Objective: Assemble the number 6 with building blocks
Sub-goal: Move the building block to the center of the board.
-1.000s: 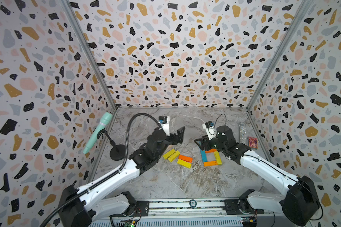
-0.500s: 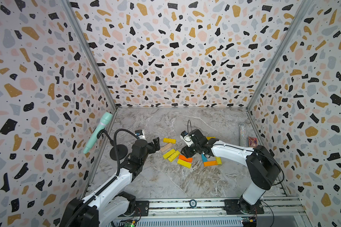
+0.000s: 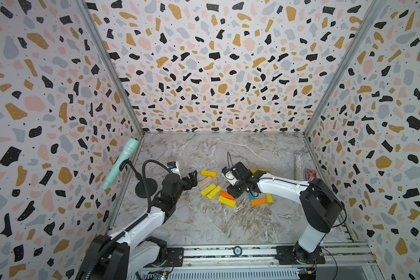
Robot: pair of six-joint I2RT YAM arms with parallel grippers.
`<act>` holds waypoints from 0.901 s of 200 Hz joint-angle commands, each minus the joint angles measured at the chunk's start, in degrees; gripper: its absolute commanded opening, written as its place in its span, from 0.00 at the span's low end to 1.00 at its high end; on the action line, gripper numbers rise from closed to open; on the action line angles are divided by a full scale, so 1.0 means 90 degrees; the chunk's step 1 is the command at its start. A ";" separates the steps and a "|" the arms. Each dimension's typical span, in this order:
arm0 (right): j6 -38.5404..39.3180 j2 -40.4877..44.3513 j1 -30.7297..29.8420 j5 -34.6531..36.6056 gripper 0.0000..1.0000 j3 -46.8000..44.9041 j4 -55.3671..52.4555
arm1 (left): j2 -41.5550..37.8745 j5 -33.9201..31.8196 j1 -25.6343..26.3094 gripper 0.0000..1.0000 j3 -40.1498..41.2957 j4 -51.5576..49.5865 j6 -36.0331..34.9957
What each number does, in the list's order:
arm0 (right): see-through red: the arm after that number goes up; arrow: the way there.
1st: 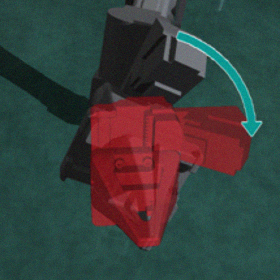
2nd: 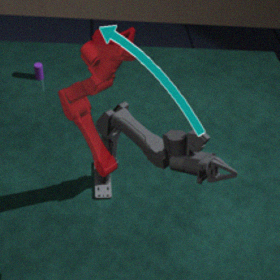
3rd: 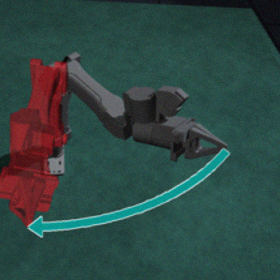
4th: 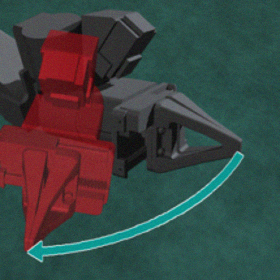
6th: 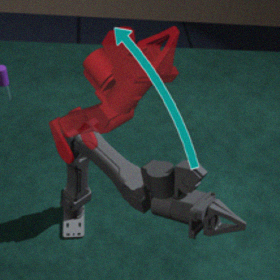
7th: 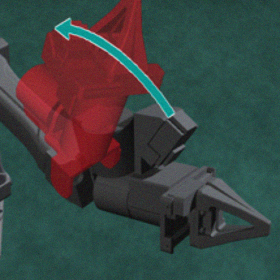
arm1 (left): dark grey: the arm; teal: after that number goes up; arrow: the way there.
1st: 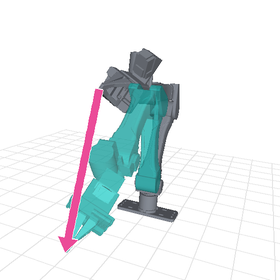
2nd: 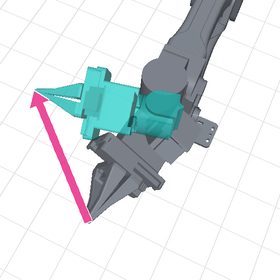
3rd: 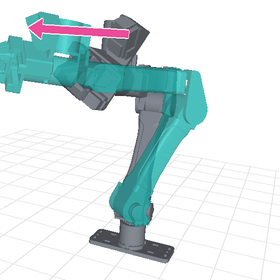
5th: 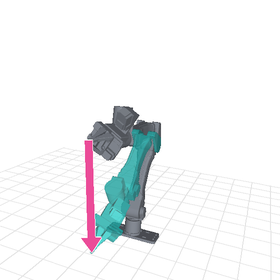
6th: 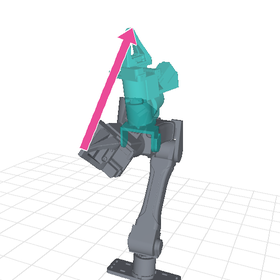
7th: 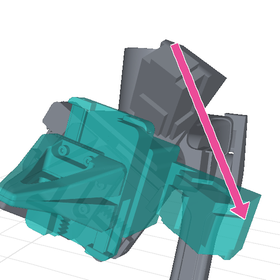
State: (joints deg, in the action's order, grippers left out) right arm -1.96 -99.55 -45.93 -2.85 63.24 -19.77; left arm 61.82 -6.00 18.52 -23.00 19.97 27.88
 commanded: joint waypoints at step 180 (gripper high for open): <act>0.1400 -0.0307 -0.0518 0.0105 0.73 -0.0089 -0.0740 | -0.0861 -0.0596 -0.0042 0.99 0.0264 0.0390 -0.0286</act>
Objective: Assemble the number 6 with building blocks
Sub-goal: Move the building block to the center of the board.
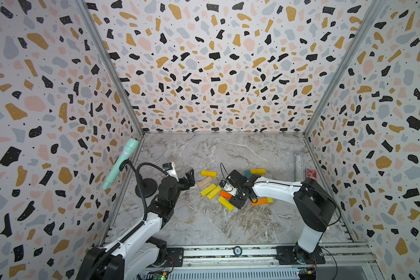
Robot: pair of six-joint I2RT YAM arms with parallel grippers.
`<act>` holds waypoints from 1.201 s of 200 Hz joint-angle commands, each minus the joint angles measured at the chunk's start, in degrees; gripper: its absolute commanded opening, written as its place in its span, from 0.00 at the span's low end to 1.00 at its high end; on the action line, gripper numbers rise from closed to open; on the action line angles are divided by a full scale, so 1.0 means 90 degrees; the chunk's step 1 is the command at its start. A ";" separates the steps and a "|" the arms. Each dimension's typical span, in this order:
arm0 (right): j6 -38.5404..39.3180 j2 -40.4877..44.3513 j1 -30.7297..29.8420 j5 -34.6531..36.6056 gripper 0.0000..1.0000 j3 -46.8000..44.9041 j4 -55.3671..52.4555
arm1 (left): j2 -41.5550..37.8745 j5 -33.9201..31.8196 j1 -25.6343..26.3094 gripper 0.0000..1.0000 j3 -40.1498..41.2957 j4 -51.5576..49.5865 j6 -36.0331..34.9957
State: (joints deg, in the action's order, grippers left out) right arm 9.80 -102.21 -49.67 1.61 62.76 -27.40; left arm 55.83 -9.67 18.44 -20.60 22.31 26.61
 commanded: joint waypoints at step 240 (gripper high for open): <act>-0.1297 -0.1099 -0.0034 -0.1977 0.21 0.1034 0.0738 | 0.0524 -0.0097 -0.0041 1.00 -0.0123 0.0217 -0.0281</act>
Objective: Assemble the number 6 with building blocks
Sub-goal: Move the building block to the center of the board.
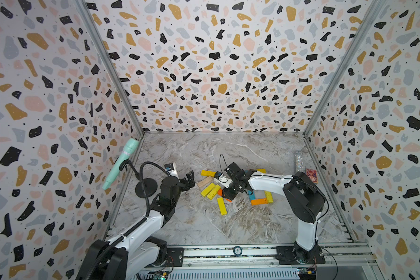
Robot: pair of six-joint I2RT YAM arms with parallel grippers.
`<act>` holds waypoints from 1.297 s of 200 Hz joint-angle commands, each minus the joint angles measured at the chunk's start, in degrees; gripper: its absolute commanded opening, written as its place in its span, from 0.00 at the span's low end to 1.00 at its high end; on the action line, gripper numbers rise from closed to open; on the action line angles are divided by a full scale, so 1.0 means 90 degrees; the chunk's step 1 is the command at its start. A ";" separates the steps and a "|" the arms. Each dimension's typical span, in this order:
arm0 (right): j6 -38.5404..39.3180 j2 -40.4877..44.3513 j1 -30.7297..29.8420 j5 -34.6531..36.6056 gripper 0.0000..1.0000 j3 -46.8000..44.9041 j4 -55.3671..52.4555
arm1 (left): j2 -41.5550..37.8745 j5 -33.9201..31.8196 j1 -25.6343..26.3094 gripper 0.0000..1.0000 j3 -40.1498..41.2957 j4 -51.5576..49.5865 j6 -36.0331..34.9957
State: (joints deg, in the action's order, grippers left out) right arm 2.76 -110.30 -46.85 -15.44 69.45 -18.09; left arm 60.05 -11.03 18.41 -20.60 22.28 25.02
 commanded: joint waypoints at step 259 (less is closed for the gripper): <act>-0.0482 -0.0217 0.1073 0.0952 0.59 0.2460 -0.1169 | -0.0012 0.0181 -0.0025 1.00 -0.0123 0.0229 -0.0249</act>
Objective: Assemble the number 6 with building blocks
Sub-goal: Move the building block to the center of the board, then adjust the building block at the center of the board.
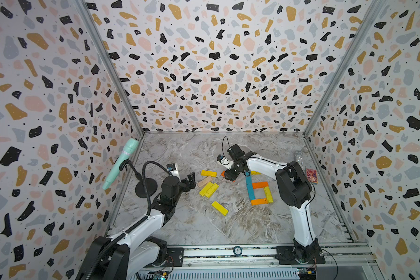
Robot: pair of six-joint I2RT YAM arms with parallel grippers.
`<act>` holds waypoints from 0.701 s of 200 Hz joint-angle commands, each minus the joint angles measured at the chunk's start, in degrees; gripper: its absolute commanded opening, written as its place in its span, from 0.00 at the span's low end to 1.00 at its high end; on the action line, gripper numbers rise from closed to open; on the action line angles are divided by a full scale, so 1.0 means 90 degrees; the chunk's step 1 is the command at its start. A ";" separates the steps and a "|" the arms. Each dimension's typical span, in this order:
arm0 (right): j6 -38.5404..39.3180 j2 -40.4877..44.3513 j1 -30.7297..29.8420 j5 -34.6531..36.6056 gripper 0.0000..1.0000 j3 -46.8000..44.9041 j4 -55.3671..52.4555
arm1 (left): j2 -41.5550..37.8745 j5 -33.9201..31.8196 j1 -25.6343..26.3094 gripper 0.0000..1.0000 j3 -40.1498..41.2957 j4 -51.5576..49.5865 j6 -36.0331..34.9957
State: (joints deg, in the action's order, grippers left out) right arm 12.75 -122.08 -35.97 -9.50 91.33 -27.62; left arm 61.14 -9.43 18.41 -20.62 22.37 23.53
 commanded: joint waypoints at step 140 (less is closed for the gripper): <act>-0.4122 0.1468 -0.0584 0.0389 0.40 -0.1887 0.1119 | -0.0454 -0.0007 -0.0032 0.99 0.0073 0.0317 -0.0036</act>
State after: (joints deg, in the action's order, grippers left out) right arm -23.11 -108.68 -41.47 -7.07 72.16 -18.28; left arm 58.19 -9.08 18.41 -20.60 22.65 23.59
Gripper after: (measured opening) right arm 0.396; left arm 0.994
